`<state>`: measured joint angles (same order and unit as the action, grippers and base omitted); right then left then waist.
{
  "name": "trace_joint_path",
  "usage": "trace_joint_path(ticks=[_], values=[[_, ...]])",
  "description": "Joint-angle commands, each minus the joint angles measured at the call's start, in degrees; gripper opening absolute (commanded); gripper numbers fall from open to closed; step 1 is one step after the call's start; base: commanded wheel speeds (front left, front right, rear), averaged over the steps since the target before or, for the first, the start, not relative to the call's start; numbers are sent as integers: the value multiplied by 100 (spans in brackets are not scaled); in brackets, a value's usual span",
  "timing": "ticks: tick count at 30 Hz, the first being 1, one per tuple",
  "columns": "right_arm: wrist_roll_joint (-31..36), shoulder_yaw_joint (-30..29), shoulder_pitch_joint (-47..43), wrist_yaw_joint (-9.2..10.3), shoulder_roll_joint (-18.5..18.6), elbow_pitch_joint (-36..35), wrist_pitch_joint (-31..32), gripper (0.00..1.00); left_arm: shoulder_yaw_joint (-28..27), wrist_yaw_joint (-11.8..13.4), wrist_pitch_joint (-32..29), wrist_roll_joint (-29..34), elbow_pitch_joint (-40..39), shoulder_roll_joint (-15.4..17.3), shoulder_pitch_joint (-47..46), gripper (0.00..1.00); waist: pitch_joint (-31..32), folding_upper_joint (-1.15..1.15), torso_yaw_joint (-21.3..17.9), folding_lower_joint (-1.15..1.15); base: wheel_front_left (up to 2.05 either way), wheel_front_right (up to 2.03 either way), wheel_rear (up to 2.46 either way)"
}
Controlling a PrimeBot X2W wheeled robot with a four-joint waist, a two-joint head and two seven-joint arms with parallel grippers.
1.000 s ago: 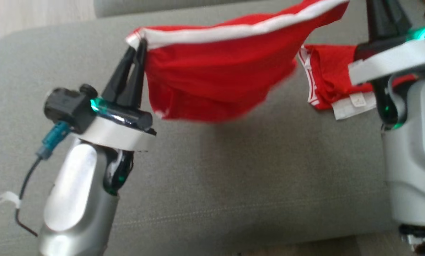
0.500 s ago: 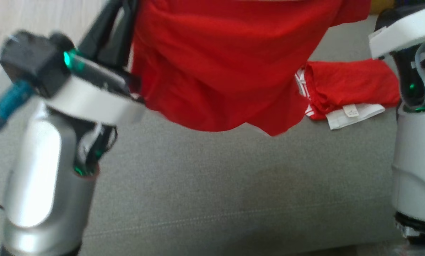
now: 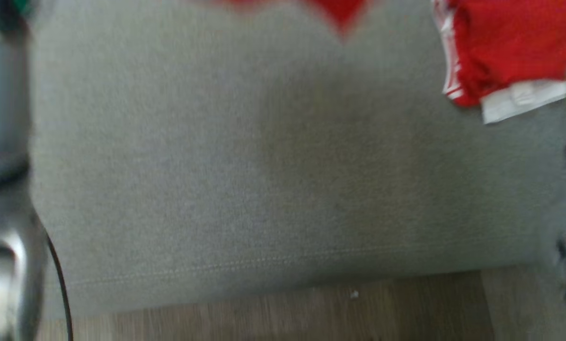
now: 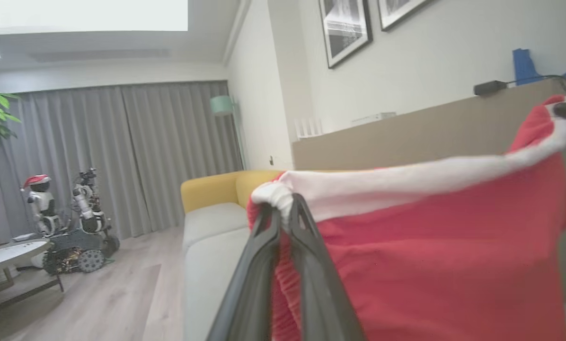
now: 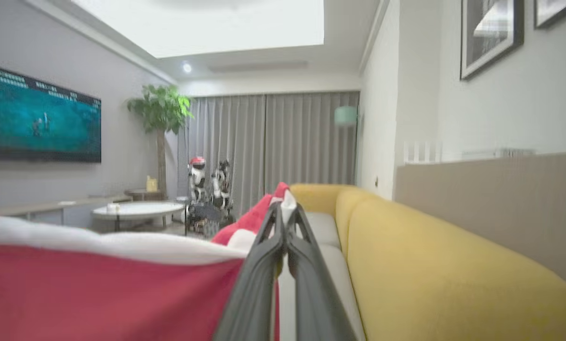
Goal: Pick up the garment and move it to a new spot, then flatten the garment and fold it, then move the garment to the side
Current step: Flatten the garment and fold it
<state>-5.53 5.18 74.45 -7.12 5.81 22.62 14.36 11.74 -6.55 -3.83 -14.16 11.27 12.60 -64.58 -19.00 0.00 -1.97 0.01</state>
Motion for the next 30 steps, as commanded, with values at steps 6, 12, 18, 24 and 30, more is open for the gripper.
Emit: trace_joint_path(ticks=[6, 12, 18, 24, 30], values=[[249, -280, 1321, -36, -213, 1152, -1522, 0, -305, 163, 1105, 320, 1217, 256, -1556, 0, -1084, 0, 321, -1, 0, 0, 0], [-11, -171, 948, -36, -287, 2457, -2062, 0, -45, 32, 1683, 297, 2299, 170, -1430, 0, -1167, 0, 446, -1, 0, 0, 0], [-734, 453, 47, -36, -291, 3506, -2077, 0, 529, -66, 1783, 246, 3194, 54, -393, 0, -970, 0, 600, -1, 0, 0, 0], [-932, 1152, -795, -36, -235, 4176, -1861, 0, 974, -86, 1861, 248, 3473, 99, 739, 0, -532, 0, 685, -1, 0, 0, 0], [-1191, 1775, -1428, -36, 93, 4430, -1555, 0, 1460, -91, 1879, 200, 3316, 208, 1681, 0, -71, 0, 815, -1, 0, 0, 0]])
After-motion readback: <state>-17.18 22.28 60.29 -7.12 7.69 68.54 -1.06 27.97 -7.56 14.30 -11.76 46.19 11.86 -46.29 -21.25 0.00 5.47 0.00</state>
